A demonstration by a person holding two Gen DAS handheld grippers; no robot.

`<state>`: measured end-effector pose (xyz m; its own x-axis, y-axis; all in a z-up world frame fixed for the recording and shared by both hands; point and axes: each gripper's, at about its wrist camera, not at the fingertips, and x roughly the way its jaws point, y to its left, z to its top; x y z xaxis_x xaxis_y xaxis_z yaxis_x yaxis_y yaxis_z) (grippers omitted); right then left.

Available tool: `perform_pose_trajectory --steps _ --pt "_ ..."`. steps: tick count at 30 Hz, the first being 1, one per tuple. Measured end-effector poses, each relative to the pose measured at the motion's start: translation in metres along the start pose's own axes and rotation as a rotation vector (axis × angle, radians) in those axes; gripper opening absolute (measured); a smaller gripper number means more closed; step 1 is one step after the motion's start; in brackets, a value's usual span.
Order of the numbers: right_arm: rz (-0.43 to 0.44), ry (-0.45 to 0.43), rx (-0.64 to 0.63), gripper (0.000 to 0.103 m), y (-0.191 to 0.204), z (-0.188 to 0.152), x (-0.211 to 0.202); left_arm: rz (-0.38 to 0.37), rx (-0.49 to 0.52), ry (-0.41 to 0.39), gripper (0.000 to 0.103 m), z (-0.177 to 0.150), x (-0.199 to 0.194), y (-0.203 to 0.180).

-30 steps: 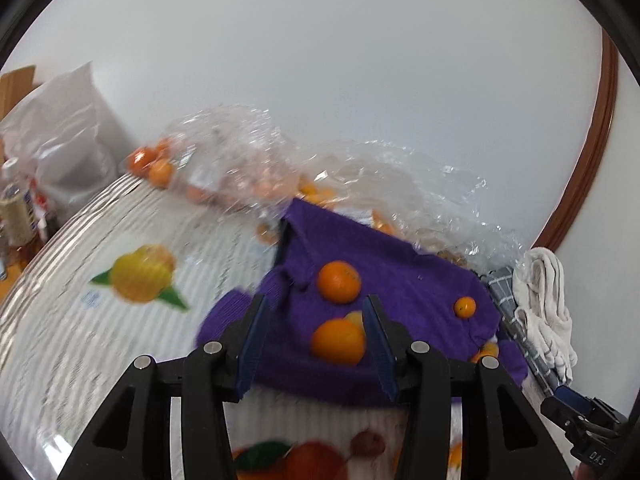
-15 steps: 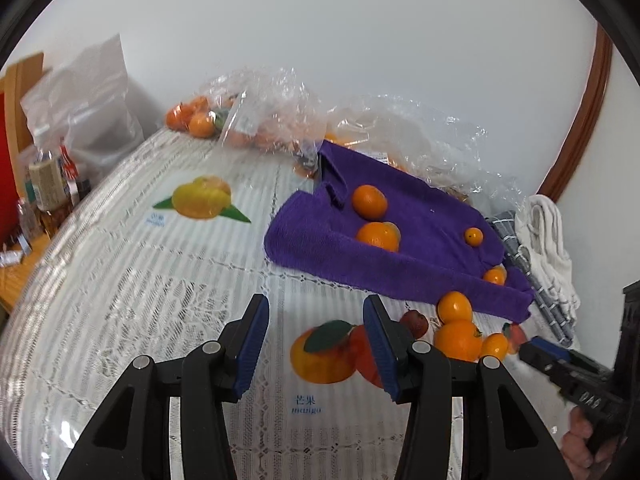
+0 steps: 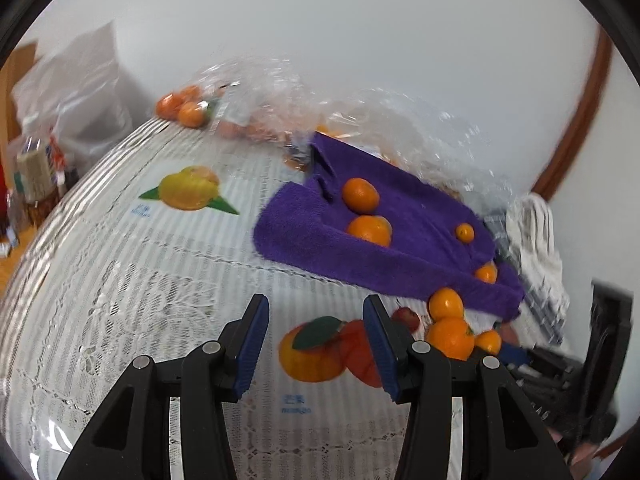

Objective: Organize fruits
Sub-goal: 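Lift both open grippers off the towel toward the fruit cluster, then close the right gripper on an orange while the left gripper closes on a small red fruit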

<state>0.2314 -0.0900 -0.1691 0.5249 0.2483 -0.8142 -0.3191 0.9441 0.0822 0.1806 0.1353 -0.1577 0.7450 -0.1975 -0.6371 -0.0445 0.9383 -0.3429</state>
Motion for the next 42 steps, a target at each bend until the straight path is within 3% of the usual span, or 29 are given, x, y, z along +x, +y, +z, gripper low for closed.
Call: perform_pose_trajectory --steps 3,8,11,16,18,22,27,32,36,38,42 --pt "-0.023 -0.028 0.001 0.036 -0.011 0.000 -0.010 -0.057 0.075 0.051 0.046 -0.002 0.007 -0.014" --pt "-0.124 -0.092 0.041 0.026 -0.050 0.001 -0.029 -0.038 0.143 0.158 0.046 -0.005 0.027 -0.036" --pt "-0.097 -0.085 0.124 0.026 -0.077 -0.002 -0.027 0.002 0.194 0.186 0.041 -0.006 0.040 -0.050" --pt "-0.093 -0.095 0.146 0.029 -0.089 -0.007 -0.027 -0.018 0.209 0.205 0.041 0.000 0.049 -0.062" --pt "-0.068 -0.097 0.153 0.035 -0.092 -0.009 -0.028 -0.019 0.233 0.220 0.041 -0.001 0.055 -0.068" --pt "-0.042 -0.099 0.180 0.038 -0.097 -0.010 -0.026 0.016 0.281 0.205 0.040 -0.003 0.059 -0.077" --pt "-0.007 -0.098 0.234 0.038 -0.105 -0.011 -0.026 -0.035 0.241 0.204 0.023 -0.002 0.057 -0.071" --pt "0.012 -0.087 0.285 0.038 -0.113 -0.008 -0.024 -0.073 0.200 0.190 0.023 0.000 0.056 -0.066" --pt "0.029 -0.099 0.299 0.040 -0.116 -0.012 -0.029 -0.077 0.194 0.128 0.023 0.002 0.047 -0.066" --pt "0.036 -0.098 0.287 0.046 -0.114 -0.012 -0.029 -0.077 0.189 0.086 0.023 0.004 0.040 -0.065" --pt "-0.024 -0.056 0.232 0.047 -0.104 -0.011 -0.022 -0.078 0.176 0.053 0.023 0.007 0.036 -0.063"
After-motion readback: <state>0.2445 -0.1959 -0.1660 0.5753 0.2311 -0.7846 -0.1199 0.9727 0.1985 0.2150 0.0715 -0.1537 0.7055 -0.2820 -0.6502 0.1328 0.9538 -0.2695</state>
